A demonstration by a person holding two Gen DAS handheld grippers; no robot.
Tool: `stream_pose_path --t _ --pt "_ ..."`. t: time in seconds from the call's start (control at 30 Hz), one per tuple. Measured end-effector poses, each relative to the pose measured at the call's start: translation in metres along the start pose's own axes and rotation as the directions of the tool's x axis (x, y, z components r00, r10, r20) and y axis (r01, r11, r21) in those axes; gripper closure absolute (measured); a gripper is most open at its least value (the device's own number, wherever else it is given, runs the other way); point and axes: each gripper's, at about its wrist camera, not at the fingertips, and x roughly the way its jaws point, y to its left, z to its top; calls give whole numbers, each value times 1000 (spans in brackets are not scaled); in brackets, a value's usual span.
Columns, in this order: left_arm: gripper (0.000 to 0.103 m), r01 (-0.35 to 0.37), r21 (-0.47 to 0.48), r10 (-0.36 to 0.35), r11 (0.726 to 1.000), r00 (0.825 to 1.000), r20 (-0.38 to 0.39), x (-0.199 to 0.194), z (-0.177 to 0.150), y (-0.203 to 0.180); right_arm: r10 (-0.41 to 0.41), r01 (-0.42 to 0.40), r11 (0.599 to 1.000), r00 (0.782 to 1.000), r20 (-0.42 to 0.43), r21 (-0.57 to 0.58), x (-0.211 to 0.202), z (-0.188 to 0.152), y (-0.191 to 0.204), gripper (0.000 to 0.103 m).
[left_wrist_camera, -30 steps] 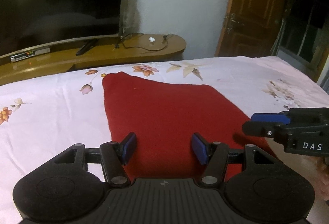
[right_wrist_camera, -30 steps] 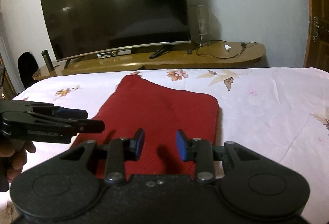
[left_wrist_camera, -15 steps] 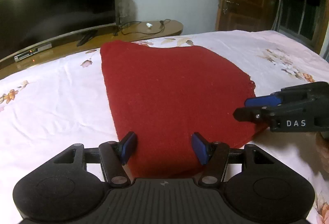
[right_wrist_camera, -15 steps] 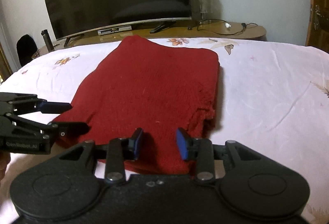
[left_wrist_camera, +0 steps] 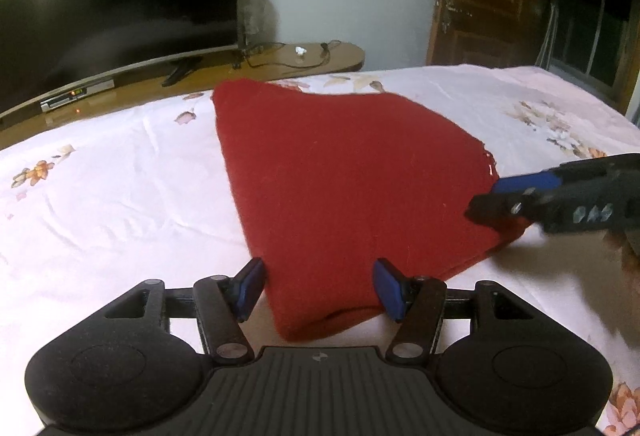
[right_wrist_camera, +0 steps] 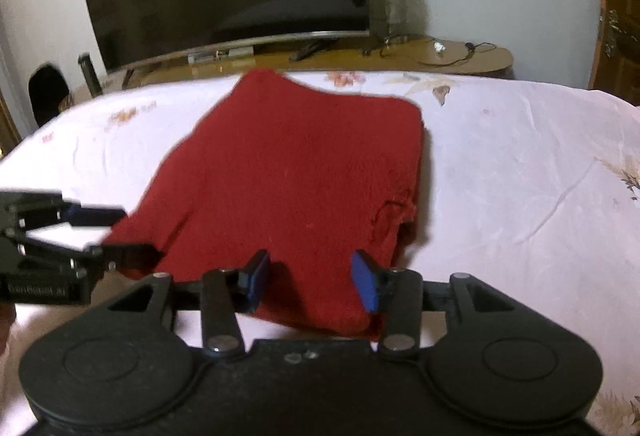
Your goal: Fold small clothes
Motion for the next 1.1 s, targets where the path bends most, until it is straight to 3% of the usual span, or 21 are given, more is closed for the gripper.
stream_pose_path --t 0.1,0.13,0.17,0.23,0.27,0.37,0.47,0.6,0.9,1.0,1.1 --pt "42 -17 -24 18 1000 999 38 -3 4 16 36 -42 994 997 61 97 -12 5 -17 32" --pt "23 -19 -45 21 999 999 46 -1 6 25 54 -66 986 996 76 155 -13 7 -28 31" --pt "18 -10 -74 14 997 999 48 2 8 34 79 -97 966 993 86 240 -12 9 -44 31" --pt "18 59 -165 -54 985 998 36 13 14 58 121 -145 917 989 87 372 -6 12 -73 31" --pt "18 105 -228 -103 968 995 21 21 16 71 152 -176 890 984 91 421 0 14 -88 31" --pt "18 260 -411 -279 874 960 14 49 18 104 202 -199 839 978 50 506 22 16 -119 29" --pt "19 351 -494 -389 796 921 27 70 20 119 284 -243 789 959 17 564 43 13 -138 29" --pt "27 371 -520 -425 769 905 18 92 23 119 348 -293 765 937 16 573 54 16 -143 27" --pt "29 415 -530 -465 739 884 44 114 34 119 424 -354 806 905 -45 475 83 42 -132 24" --pt "29 426 -532 -474 732 879 51 117 36 120 431 -368 832 900 -65 415 94 52 -114 23" --pt "32 431 -527 -479 733 876 51 115 35 120 455 -393 833 887 -79 390 100 55 -99 23"
